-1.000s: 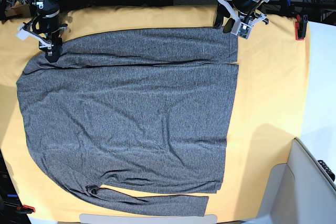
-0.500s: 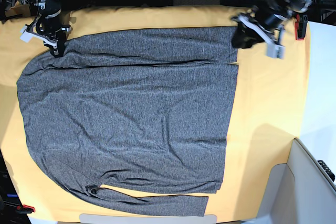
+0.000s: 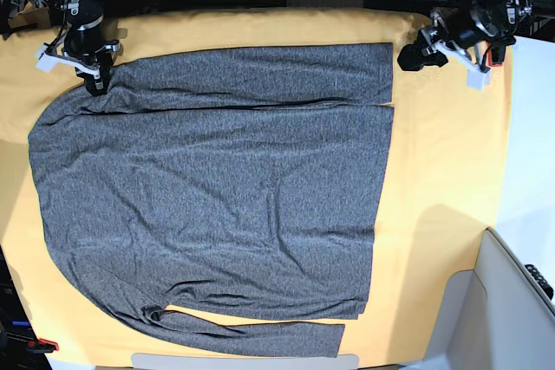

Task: Fold the T-shirt properly
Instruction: 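Grasp the shirt's shoulder corners with the left and right grippers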

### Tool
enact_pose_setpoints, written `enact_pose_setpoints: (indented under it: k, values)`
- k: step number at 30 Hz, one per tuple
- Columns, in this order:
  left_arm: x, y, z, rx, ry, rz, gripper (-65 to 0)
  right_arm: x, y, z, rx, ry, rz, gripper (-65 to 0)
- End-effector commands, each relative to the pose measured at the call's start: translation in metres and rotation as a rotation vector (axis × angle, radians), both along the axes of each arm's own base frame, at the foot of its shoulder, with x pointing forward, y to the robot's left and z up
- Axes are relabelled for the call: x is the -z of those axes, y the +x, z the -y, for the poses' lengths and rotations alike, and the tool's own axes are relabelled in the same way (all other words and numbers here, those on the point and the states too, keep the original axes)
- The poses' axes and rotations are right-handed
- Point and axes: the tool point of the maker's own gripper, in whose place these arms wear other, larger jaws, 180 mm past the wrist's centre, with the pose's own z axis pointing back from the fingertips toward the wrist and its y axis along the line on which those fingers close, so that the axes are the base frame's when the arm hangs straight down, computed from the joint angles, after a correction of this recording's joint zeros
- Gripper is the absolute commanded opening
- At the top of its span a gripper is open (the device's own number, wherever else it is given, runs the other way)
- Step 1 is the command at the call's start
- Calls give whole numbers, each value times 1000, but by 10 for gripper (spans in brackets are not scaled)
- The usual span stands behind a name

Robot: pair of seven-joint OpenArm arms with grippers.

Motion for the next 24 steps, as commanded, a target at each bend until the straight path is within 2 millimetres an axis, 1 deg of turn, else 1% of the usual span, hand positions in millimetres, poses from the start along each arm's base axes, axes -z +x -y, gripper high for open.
enact_pose_setpoints:
  k: [1, 4, 6, 13, 17, 20, 22, 24]
  values:
    - [-1, -1, 0, 7, -8, -3, -405, 15, -9, -7, -34, 11, -90, -650]
    - [8, -7, 11, 34, -27, -32, -405, 15, -9, -7, -35, 12, -90, -650]
    - [10, -9, 18, 50, -33, -38, -406, 15, -9, -6, -37, 7, -92, -650]
    - [13, -13, 32, 84, -53, -53, -406, 16, -11, -6, -38, 6, -97, -650]
    - [16, -16, 45, 91, -81, -59, -407, 16, -11, -5, -39, 3, -98, -650]
    - [17, -17, 50, 98, -89, -62, -410, 17, -15, -4, -40, 1, -106, -650]
    - [17, -17, 52, 106, -93, -64, -436, 17, -15, -4, -40, 1, -106, -650]
    - [18, -18, 55, 107, -99, -64, -491, 20, -18, -4, -43, -5, -118, -650]
